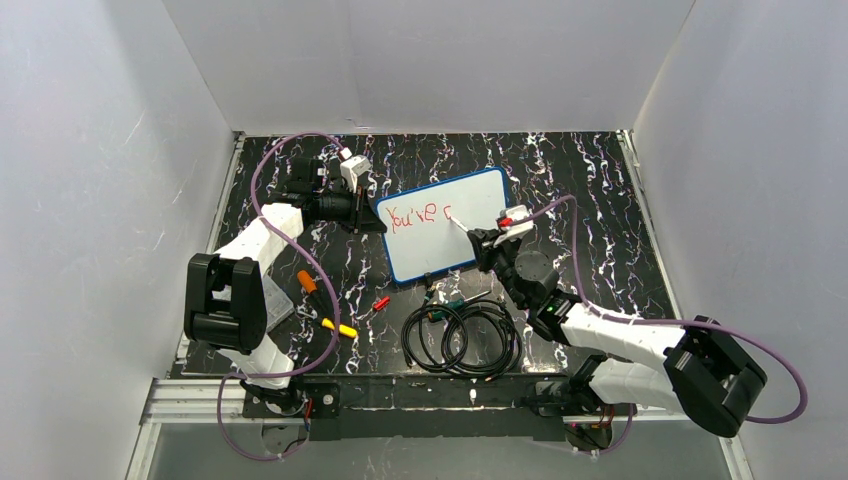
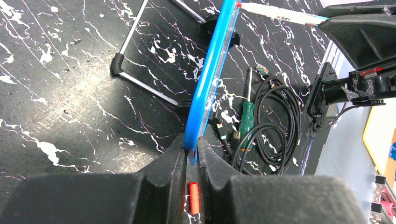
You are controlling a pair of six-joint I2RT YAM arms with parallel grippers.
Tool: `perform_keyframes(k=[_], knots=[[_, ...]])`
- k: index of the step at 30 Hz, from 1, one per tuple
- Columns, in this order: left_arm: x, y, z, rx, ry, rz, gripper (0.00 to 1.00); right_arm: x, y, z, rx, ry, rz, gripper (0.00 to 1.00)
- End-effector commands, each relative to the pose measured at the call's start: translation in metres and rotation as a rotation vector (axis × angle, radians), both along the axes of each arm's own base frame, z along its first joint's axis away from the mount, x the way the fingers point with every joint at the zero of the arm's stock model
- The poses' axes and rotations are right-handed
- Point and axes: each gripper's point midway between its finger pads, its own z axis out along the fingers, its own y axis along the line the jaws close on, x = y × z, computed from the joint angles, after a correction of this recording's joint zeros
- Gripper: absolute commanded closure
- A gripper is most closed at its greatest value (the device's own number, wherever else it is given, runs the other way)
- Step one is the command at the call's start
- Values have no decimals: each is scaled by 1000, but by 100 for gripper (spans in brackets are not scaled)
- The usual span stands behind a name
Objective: Write a sentence on the whiteboard
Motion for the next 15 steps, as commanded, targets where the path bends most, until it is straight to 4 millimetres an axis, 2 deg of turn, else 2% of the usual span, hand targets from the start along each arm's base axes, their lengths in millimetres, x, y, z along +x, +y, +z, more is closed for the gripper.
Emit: perform_keyframes(k=[1,9,15], knots=[[-2,-1,16,-3,-43,-19,100,14,-6,27,38,-72,-77,99],[-2,-2,17,-5,-44,-19,100,24,2,49,67,-128,-83,99],[-2,-2,17,-5,-46,-20,100,24,1,45,49,-120,-89,99]])
